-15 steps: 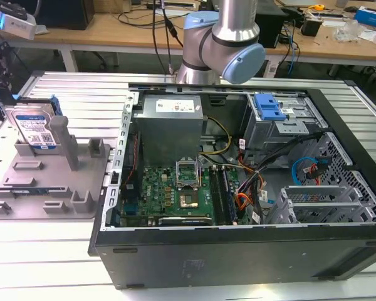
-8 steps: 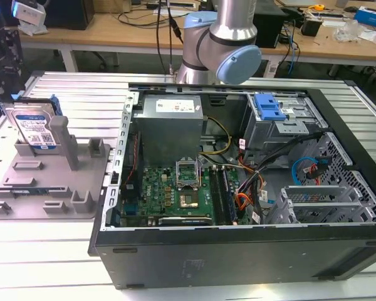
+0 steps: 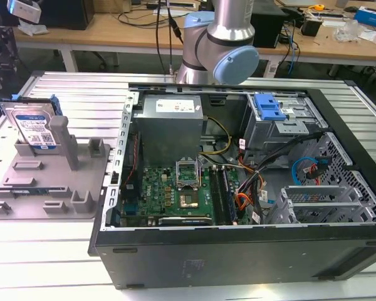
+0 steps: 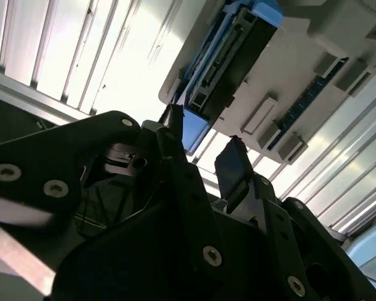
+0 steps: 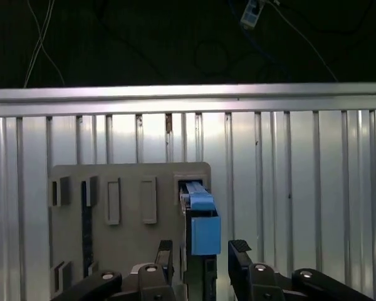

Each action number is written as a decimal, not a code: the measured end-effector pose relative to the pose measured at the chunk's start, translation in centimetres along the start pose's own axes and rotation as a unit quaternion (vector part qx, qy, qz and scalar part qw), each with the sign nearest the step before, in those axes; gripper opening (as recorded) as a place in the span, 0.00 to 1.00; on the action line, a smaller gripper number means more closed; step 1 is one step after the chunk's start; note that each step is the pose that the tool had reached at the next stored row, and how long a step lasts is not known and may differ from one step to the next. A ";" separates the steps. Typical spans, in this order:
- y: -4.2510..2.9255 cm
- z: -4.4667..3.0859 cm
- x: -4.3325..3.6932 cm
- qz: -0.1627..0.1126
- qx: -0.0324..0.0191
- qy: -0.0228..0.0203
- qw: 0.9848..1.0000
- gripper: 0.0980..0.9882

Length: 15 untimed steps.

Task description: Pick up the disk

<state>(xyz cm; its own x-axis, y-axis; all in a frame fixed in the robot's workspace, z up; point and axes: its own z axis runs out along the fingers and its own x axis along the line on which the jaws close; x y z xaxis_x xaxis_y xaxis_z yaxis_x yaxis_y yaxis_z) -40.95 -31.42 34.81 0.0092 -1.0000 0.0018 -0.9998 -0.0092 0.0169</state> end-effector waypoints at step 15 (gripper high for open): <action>0.48 1.49 -0.62 -0.006 -0.001 0.009 1.000 0.43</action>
<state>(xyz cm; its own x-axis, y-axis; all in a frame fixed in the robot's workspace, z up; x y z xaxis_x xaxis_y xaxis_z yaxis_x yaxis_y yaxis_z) -41.46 -30.80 33.33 0.0211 -0.9996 0.0192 -0.9996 -0.0207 0.0186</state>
